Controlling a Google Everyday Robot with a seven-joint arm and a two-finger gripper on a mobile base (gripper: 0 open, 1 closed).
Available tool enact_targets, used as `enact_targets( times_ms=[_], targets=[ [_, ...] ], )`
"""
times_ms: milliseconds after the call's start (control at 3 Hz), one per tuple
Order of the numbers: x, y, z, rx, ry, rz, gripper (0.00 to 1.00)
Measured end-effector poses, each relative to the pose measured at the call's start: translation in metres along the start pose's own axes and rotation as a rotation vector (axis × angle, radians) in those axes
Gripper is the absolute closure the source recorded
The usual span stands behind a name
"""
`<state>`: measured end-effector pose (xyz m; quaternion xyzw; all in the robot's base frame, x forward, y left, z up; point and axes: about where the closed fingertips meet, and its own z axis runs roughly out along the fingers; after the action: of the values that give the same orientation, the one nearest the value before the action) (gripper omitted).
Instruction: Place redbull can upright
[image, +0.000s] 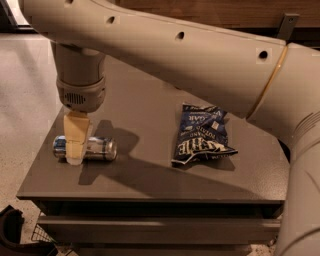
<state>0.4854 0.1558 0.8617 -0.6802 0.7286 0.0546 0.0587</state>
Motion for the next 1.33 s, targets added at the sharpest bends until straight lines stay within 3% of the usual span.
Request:
enact_targets(
  times_ms=[333,1000,1333],
  targets=[
    [0.004,0.006,0.008,0.007,0.005,0.028,0.0],
    [-0.007,0.014,0.027,0.007,0.021,0.015,0.0],
    [-0.015,0.017,0.031,0.013,0.02,-0.007,0.15]
  ],
)
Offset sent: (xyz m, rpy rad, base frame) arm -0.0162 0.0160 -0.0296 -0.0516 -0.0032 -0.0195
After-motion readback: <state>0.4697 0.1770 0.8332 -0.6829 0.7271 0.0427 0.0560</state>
